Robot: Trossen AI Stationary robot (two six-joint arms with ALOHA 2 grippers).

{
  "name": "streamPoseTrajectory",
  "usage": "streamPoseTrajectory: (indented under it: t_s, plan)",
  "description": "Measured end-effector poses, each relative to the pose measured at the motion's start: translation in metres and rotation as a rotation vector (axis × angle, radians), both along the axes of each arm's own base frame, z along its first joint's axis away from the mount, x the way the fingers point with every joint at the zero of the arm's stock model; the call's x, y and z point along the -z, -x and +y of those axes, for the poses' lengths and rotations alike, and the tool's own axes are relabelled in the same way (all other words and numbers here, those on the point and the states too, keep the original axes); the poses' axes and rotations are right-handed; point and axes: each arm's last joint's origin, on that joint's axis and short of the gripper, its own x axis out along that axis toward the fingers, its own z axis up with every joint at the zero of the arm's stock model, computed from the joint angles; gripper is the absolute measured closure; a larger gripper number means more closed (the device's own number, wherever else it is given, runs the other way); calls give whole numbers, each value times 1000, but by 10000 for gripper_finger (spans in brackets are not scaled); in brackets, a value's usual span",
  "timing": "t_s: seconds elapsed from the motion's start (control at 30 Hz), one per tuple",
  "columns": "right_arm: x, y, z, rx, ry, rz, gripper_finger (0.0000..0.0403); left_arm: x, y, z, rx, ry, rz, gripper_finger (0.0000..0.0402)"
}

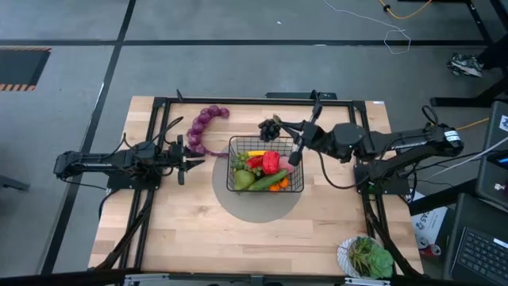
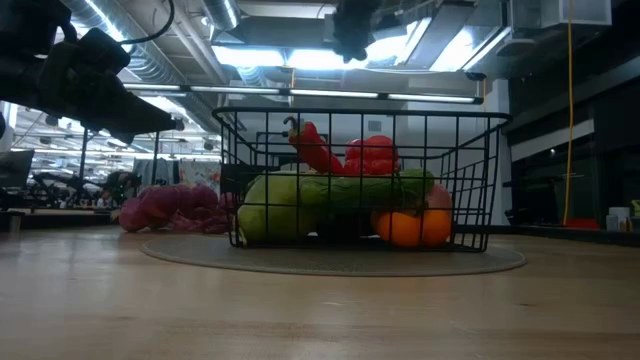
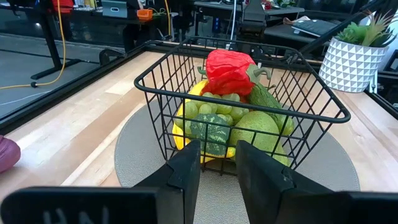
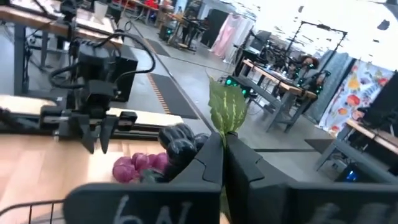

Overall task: Build produce basket
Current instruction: Put the grapes into the wire basket

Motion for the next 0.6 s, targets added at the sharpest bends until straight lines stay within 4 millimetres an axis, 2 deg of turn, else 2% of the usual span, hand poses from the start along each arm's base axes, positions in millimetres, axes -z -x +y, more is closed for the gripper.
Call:
streamPoseTrajectory:
  t_s: [0.6]
  plan:
    - [19, 4, 15, -60, 36, 210, 403, 0, 0, 0, 0, 0, 0, 305]
